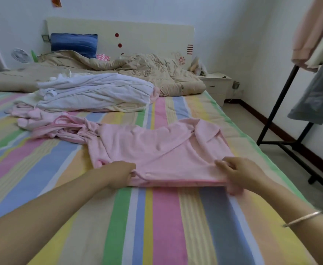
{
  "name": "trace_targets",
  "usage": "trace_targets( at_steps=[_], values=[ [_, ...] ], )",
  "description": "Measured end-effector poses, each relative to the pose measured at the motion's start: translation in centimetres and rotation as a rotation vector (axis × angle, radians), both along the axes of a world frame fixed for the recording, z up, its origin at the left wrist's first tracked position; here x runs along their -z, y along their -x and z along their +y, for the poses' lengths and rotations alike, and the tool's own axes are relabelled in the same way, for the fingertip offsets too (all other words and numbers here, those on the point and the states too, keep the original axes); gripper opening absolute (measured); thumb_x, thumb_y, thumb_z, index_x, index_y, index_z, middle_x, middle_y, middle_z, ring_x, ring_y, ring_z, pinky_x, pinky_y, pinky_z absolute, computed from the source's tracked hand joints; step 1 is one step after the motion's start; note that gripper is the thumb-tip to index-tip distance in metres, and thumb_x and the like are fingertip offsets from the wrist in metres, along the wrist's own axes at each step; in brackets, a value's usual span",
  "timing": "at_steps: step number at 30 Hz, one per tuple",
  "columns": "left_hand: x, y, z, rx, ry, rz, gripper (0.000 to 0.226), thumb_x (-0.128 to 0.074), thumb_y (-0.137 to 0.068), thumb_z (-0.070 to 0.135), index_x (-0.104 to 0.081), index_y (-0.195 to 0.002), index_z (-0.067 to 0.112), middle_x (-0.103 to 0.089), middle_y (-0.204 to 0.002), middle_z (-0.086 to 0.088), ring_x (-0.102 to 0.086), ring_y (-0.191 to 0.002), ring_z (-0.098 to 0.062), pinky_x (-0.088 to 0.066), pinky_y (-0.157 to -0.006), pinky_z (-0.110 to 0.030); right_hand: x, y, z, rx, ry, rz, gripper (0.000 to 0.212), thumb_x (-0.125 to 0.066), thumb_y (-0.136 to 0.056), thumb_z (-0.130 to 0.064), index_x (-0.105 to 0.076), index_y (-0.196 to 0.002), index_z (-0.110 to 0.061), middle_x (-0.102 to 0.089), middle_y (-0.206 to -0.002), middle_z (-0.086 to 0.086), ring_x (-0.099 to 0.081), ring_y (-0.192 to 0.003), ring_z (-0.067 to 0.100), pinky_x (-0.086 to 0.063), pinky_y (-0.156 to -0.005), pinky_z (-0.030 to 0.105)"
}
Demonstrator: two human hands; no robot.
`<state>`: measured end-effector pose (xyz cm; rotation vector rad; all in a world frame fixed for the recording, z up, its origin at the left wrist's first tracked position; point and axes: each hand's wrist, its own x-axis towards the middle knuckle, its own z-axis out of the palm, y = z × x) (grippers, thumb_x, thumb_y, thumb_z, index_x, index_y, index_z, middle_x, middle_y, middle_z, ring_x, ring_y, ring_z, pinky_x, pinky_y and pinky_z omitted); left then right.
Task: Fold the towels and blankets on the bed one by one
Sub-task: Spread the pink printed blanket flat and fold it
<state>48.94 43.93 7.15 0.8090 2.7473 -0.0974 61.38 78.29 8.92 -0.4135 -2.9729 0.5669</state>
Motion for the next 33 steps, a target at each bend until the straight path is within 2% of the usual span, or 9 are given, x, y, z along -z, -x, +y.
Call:
trace_targets(
  at_steps=[4, 9, 11, 13, 16, 18, 23, 29, 33],
  values=[
    [1.6, -4.5, -2.1, 0.006, 0.091, -0.158, 0.073, -0.045, -0.088, 0.033, -0.010, -0.153, 0.036, -0.050, -0.141, -0.012, -0.057, -0.116, -0.028, -0.048, -0.092, -0.033, 1.5, -3.4, -0.5, -0.024, -0.195, -0.267, 0.054, -0.019, -0.085, -0.078, -0.058, -0.083, -0.040, -0.069, -0.087, -0.012, -0.060, -0.086, 0.012, -0.046, -0.075, 0.029],
    [2.7, -5.2, -2.2, 0.139, -0.089, 0.351, 0.065, -0.059, -0.078, 0.044, -0.042, -0.139, 0.032, -0.052, -0.125, 0.000, -0.058, -0.109, -0.022, -0.046, -0.077, -0.032, 2.9, -5.8, -2.0, -0.181, -0.280, -0.084, 0.081, -0.044, -0.064, -0.088, -0.037, -0.132, -0.045, -0.047, -0.123, -0.024, -0.054, -0.113, 0.007, -0.046, -0.086, 0.031],
    [3.5, -4.5, -1.8, 0.267, -0.176, 0.439, 0.058, -0.073, -0.062, 0.038, -0.061, -0.118, 0.028, -0.057, -0.116, 0.001, -0.062, -0.097, -0.020, -0.049, -0.064, -0.030, 3.9, -6.2, -2.6, -0.292, -0.462, -0.050, 0.085, -0.049, -0.059, -0.084, -0.045, -0.131, -0.039, -0.052, -0.119, -0.017, -0.056, -0.107, 0.014, -0.045, -0.082, 0.033],
    [4.4, -3.9, -1.1, 0.336, -0.188, 0.470, 0.048, -0.082, -0.048, 0.033, -0.068, -0.093, 0.025, -0.064, -0.095, 0.003, -0.064, -0.080, -0.019, -0.047, -0.055, -0.025, 4.8, -6.4, -3.1, -0.327, -0.523, 0.034, 0.051, -0.059, -0.062, -0.058, -0.060, -0.106, -0.030, -0.059, -0.094, -0.009, -0.061, -0.084, 0.019, -0.047, -0.068, 0.034],
    [5.2, -3.7, 0.5, 0.265, -0.193, 0.497, 0.044, -0.087, -0.034, 0.028, -0.060, -0.068, 0.020, -0.056, -0.067, 0.003, -0.058, -0.058, -0.020, -0.042, -0.048, -0.023, 5.0, -6.3, -3.8, -0.261, -0.609, 0.050, 0.036, -0.075, -0.043, -0.019, -0.052, -0.071, -0.021, -0.050, -0.063, -0.004, -0.054, -0.050, 0.021, -0.034, -0.040, 0.030],
    [5.8, -3.6, 1.4, 0.166, -0.200, 0.514, 0.048, -0.087, -0.026, 0.016, -0.053, -0.060, 0.018, -0.051, -0.060, 0.000, -0.054, -0.049, -0.022, -0.038, -0.042, -0.023, 4.8, -6.3, -3.9, -0.166, -0.635, 0.050, 0.035, -0.072, -0.052, -0.013, -0.049, -0.077, -0.020, -0.052, -0.070, -0.004, -0.055, -0.057, 0.021, -0.019, -0.042, 0.029],
    [5.0, -3.1, 1.2, 0.041, -0.256, 0.685, 0.041, -0.070, -0.038, -0.015, -0.054, -0.067, 0.009, -0.050, -0.062, -0.010, -0.055, -0.046, -0.030, -0.036, -0.033, -0.029, 4.9, -7.6, -3.4, 0.087, -0.568, 0.033, 0.026, -0.046, -0.082, -0.006, -0.036, -0.095, -0.026, -0.048, -0.086, -0.007, -0.048, -0.071, 0.022, -0.038, -0.055, 0.033],
    [4.3, -1.4, -4.9, -0.094, -0.370, 0.705, 0.041, -0.065, -0.055, -0.017, -0.057, -0.085, 0.010, -0.054, -0.084, -0.012, -0.058, -0.074, -0.034, -0.043, -0.046, -0.035, 7.5, -9.3, -1.4, 0.151, -0.519, 0.175, 0.035, -0.064, -0.070, -0.004, -0.058, -0.102, -0.017, -0.060, -0.091, 0.003, -0.059, -0.081, 0.030, -0.043, -0.053, 0.035],
    [3.2, -2.3, -6.6, 0.116, -0.458, 0.679, 0.042, -0.062, -0.047, -0.017, -0.060, -0.076, 0.013, -0.057, -0.080, -0.004, -0.057, -0.072, -0.028, -0.040, -0.049, -0.030, 7.6, -9.9, -0.7, 0.275, -0.362, 0.322, 0.047, -0.062, -0.064, 0.003, -0.057, -0.109, -0.012, -0.055, -0.102, 0.010, -0.052, -0.086, 0.034, -0.038, -0.061, 0.036]
  ],
)
